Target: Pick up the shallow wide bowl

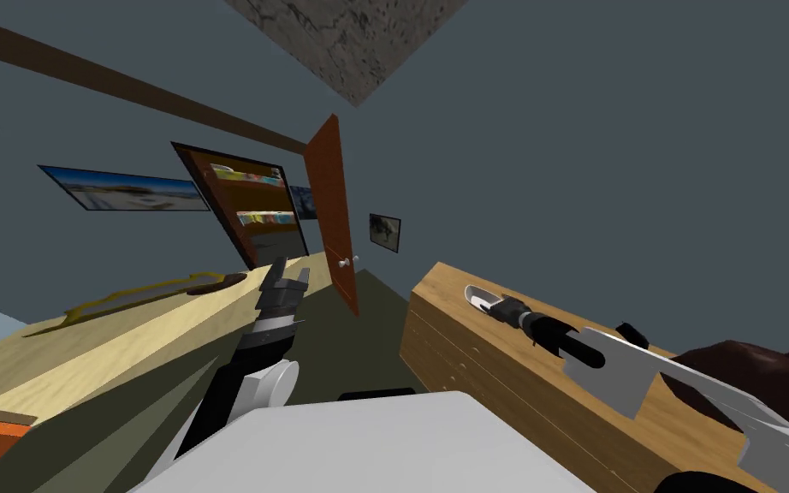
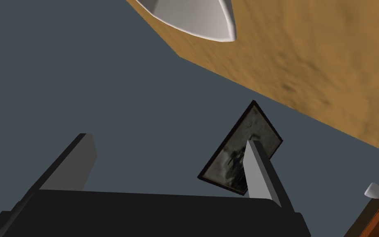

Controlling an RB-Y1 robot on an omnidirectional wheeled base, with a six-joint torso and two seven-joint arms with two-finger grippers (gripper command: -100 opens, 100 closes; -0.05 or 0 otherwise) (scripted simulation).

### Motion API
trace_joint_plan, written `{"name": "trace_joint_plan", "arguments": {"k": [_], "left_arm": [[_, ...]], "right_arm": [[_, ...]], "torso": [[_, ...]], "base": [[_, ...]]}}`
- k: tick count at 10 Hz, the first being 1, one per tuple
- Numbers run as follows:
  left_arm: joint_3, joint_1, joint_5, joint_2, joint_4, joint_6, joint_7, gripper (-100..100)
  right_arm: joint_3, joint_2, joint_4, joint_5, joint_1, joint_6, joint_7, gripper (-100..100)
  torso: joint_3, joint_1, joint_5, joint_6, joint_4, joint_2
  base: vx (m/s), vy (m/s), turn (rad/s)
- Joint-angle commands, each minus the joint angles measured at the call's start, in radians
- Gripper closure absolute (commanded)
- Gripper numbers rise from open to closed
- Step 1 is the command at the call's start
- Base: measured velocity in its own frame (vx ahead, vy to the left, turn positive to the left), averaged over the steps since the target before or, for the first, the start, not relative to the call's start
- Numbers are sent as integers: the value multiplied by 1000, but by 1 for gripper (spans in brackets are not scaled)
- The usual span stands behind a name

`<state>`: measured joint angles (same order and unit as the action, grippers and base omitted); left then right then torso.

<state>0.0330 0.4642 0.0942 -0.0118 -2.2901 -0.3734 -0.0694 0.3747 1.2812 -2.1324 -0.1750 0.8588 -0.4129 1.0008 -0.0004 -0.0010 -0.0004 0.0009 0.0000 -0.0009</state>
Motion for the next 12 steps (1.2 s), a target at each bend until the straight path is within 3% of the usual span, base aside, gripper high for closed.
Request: {"name": "trace_joint_plan", "arguments": {"k": [1,4,5,6,7,9,12], "left_arm": [[0,0,0,0,0,0,0,0],[0,0,0,0,0,0,0,0],[0,0,0,0,0,0,0,0],[0,0,0,0,0,0,0,0],[0,0,0,0,0,0,0,0],[0,0,0,0,0,0,0,0],[0,0,0,0,0,0,0,0]], "right_arm": [[-5,13,10,0,4,-42,12,-100],[-8,56,37,-8,49,-131,44,-100],[-8,56,37,-8,49,-138,44,-100],[-12,73,51,-12,71,-182,57,-100],[-12,73,51,-12,71,-184,57,-100],[-24,96,76,-20,113,-255,78,-100],[-33,104,88,-24,133,-306,85,-100]], "torso": [[0,0,0,0,0,0],[0,-1,0,1,0,0],[0,0,0,0,0,0],[0,0,0,2,0,0],[0,0,0,1,0,0],[0,0,0,0,0,-1],[0,-1,0,1,0,-1]], "base": [[-6,4,225],[-3,6,266],[-2,2,151],[0,8,257],[0,0,156],[3,4,380],[7,-5,148]]}}
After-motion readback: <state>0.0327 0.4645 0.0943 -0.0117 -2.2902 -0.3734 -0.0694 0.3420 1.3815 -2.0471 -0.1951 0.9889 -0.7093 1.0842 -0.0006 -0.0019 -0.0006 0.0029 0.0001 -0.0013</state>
